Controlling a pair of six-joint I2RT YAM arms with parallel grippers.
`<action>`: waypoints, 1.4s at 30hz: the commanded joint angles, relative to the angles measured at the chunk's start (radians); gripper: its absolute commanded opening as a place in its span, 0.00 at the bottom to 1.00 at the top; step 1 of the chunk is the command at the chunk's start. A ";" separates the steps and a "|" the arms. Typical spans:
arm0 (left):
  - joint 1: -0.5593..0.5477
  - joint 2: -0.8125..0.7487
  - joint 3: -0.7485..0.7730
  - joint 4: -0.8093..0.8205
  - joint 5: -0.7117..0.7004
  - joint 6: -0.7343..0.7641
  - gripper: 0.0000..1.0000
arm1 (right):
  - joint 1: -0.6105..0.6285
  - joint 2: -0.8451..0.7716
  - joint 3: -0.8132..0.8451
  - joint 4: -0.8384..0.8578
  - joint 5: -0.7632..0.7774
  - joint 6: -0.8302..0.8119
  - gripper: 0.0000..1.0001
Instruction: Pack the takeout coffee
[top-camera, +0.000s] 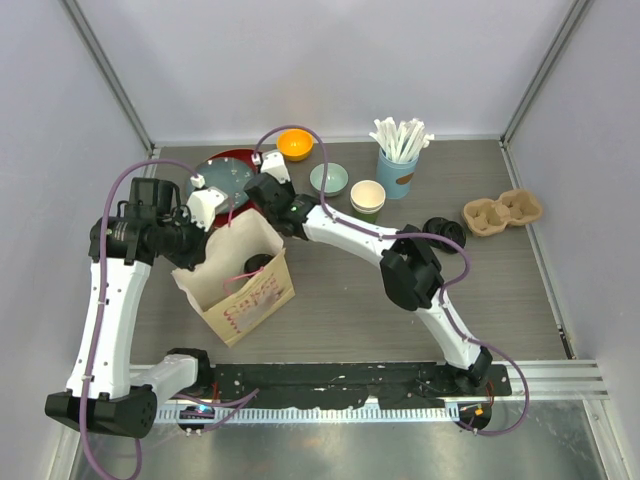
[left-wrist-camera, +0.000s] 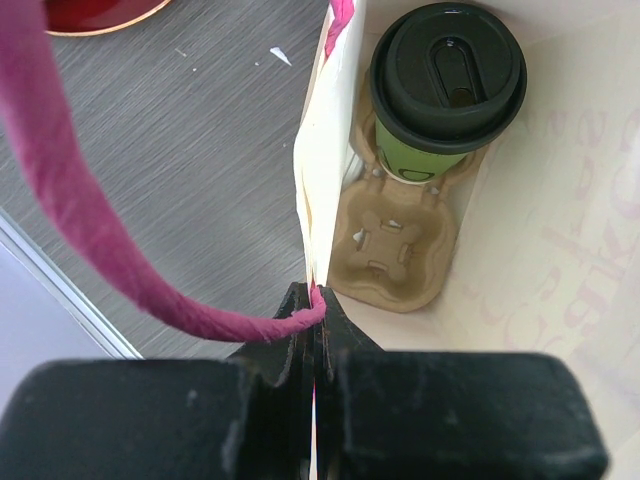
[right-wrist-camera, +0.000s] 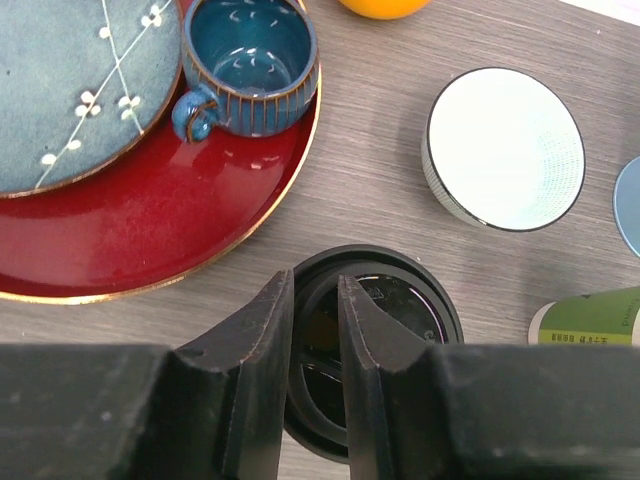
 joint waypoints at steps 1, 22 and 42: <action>0.006 0.004 0.031 -0.174 0.019 0.008 0.00 | 0.001 -0.081 -0.069 -0.002 -0.077 -0.050 0.27; 0.005 0.007 0.026 -0.171 0.034 0.014 0.00 | -0.025 -0.179 -0.186 -0.043 -0.487 -0.318 0.40; 0.005 0.018 0.032 -0.174 0.044 0.017 0.00 | -0.005 -0.191 -0.149 -0.103 -0.248 -0.389 0.47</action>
